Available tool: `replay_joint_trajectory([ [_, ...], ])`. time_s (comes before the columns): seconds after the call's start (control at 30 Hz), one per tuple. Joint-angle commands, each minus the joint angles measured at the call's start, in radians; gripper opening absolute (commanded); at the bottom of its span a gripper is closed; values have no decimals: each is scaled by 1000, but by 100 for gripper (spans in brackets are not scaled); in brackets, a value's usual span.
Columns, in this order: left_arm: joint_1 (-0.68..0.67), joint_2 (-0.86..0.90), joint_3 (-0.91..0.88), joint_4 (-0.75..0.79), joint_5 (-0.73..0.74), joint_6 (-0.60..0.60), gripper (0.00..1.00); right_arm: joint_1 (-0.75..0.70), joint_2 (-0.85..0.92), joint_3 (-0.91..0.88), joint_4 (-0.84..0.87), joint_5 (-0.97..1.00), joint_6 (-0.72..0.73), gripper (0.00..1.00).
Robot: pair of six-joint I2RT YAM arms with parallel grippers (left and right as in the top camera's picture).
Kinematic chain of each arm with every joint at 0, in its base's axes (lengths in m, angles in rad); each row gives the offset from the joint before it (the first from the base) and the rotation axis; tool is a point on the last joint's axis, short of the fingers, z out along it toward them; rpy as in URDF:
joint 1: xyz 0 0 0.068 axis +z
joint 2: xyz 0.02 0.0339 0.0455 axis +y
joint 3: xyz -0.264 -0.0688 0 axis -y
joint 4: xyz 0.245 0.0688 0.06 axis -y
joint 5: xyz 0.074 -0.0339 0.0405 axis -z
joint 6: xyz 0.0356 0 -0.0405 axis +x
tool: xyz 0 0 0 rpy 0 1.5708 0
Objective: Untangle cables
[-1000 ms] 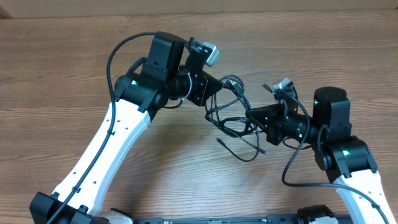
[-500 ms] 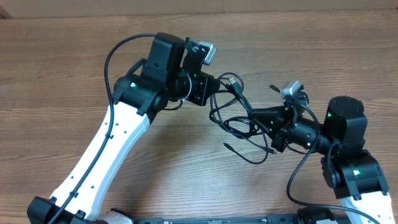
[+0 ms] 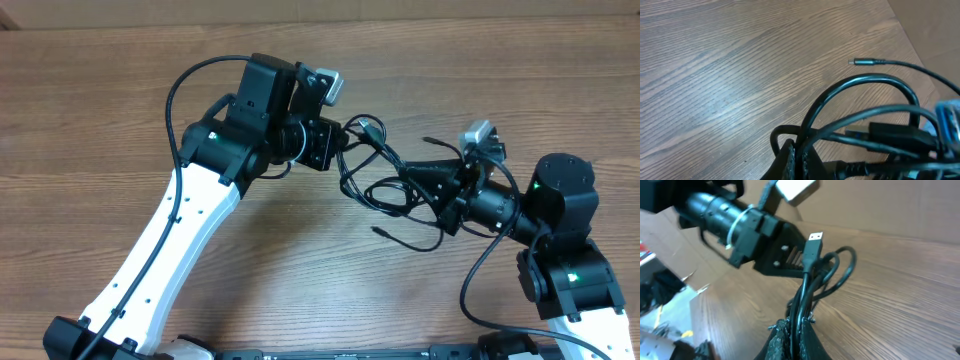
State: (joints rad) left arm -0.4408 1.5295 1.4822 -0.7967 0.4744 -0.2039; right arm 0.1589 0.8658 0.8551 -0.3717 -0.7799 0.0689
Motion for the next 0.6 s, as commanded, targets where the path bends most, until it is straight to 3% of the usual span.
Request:
replay_joint_trajectory([
  [0.0,21,13,18,-11,-73,-1,4,1,-35,31,37,110,70,4],
  [0.3,21,13,18,-11,-74,-1,4,1,-34,31,-74,434,119,5],
  [0.57,21,13,18,-19,-93,17,4,1,-34,31,-118,606,119,4],
])
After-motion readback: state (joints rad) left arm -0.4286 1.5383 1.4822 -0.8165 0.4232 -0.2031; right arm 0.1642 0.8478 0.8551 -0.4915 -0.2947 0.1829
